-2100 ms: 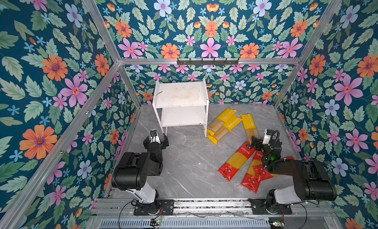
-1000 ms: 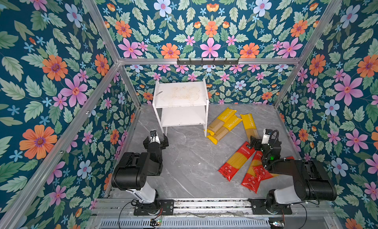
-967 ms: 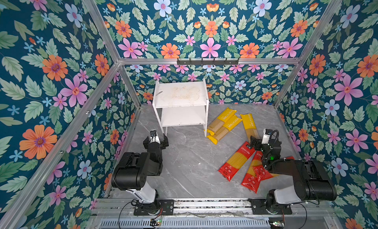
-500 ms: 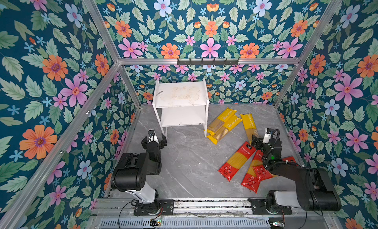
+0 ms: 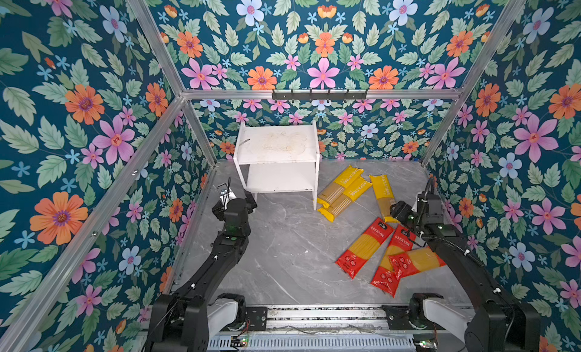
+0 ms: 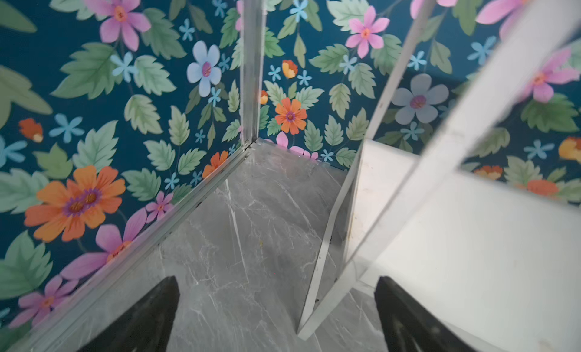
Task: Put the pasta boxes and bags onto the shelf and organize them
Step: 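Lower the right gripper onto a red spaghetti bag and grasp it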
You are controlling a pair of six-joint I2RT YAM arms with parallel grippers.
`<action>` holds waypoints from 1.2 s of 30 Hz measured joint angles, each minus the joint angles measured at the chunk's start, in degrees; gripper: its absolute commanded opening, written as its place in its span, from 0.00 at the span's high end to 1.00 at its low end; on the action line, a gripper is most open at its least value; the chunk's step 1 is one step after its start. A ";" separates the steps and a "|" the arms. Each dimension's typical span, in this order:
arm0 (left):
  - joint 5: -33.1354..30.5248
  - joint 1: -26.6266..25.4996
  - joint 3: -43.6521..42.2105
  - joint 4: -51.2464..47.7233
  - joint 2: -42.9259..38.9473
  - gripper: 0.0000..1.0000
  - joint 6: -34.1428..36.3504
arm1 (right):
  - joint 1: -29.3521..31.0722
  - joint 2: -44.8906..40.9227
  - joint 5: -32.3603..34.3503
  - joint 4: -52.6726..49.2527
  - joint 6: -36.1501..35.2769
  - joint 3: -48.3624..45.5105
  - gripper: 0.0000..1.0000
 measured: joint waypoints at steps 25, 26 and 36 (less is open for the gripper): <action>16.13 -42.73 5.95 -13.09 12.04 0.34 -12.39 | 6.34 2.80 -12.55 2.34 20.28 -16.26 0.33; 16.79 -43.60 6.84 -11.67 14.36 0.34 -12.72 | 6.34 3.56 -12.59 3.54 20.81 -16.55 0.33; 24.13 -45.33 10.97 -2.16 25.86 0.36 -14.05 | 6.43 11.30 -14.71 18.34 22.80 -18.25 0.45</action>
